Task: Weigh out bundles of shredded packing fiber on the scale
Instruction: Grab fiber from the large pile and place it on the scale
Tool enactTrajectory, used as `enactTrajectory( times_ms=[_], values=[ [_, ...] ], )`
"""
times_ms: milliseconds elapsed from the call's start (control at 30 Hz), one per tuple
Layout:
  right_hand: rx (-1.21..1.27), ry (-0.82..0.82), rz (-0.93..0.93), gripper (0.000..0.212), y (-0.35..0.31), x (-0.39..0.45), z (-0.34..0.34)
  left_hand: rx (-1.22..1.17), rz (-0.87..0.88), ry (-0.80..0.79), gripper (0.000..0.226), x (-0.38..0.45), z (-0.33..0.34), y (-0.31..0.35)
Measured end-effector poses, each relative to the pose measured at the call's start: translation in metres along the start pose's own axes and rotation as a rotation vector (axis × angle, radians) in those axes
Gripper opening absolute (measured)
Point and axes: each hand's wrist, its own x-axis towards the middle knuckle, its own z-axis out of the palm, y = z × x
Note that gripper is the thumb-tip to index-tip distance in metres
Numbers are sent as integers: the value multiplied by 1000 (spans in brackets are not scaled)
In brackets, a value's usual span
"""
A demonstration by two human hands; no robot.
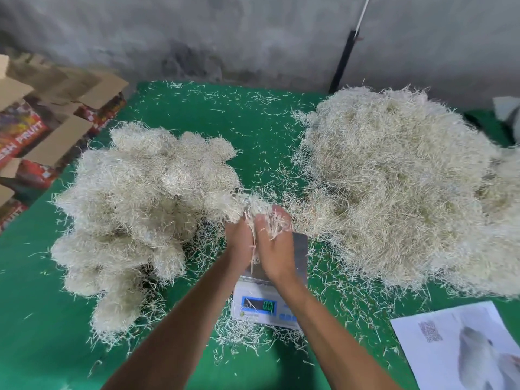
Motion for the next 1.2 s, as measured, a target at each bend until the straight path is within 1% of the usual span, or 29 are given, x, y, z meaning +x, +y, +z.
enactTrajectory(
  times_ms=[33,100,133,167,233,267,300,333,367,400,433,467,500,533,567,600,633,700,767,800,833,867,900,933,967,1033,1067,1133,1200],
  values=[
    [57,41,71,75,-4,3,3,11,15,-54,44,-4,3,-4],
    [207,114,331,101,-12,13,1,-11,-38,-177,60,-1,10,-15],
    [206,144,450,111,-15,19,-3,-45,-87,-234,66,-1,10,-17],
    [177,148,499,114,-14,24,-9,-66,-76,-300,61,-2,6,-16],
    [130,165,450,108,-11,31,-18,-245,-90,-473,28,3,-8,-12],
    [123,193,420,105,-11,34,-22,-288,-59,-524,22,12,-18,-10],
    [119,232,380,102,-10,36,-27,-356,-16,-513,9,17,-23,-8],
    [119,265,291,98,-10,37,-31,-409,-83,-486,17,15,-26,-2],
    [97,266,175,91,-13,35,-35,-368,-53,-422,44,9,-27,-1],
    [95,213,61,79,-13,32,-37,-390,-176,-466,59,9,-26,-4],
    [93,93,-11,74,-13,25,-36,-358,-279,-507,65,6,-25,-6],
    [27,-49,-55,72,-12,19,-32,-261,-276,-510,63,-1,-25,-7],
    [-130,-160,-97,70,-11,12,-28,-128,-245,-469,56,-5,-22,-10],
    [-273,-225,-131,70,-10,8,-24,-92,-193,-353,50,-4,-22,-14],
    [-341,-218,-116,74,-11,5,-23,-198,-164,-243,47,1,-21,-15],
    [-296,-165,-77,74,-16,4,-24,-346,-174,-188,47,5,-18,-14],
    [-218,-85,-49,65,-19,6,-26,-374,-140,-179,51,11,-19,-13],
    [-103,35,-80,40,-23,11,-26,-290,-90,-113,53,16,-19,-11],
    [-126,-31,-160,46,-27,14,-18,-190,69,-136,48,8,-15,-11],
    [-185,-77,-181,46,-25,14,-11,-185,77,-208,46,2,-8,-9],
    [-240,-75,-195,40,-19,15,-8,-205,32,-287,53,-4,1,-5],
    [-269,-36,-197,30,-14,18,-9,-208,66,-403,68,-3,-3,-7],
    [-273,9,-175,30,-11,22,-13,-291,-2,-544,79,0,-13,-5],
    [-268,28,-121,38,-7,26,-20,-338,-70,-585,85,8,-19,-2],
    [-306,37,-71,51,-4,30,-28,-325,-146,-595,84,12,-22,0],
    [-460,60,-73,59,1,37,-37,-85,-162,-467,75,11,-29,-4],
    [-490,60,-125,56,3,37,-36,-66,-166,-519,70,10,-29,-6],
    [-511,-49,-260,48,-1,29,-28,-118,-128,-685,63,9,-29,-19],
    [-585,-179,-334,56,1,21,-24,0,-41,-645,56,11,-30,-27]
  ],
)
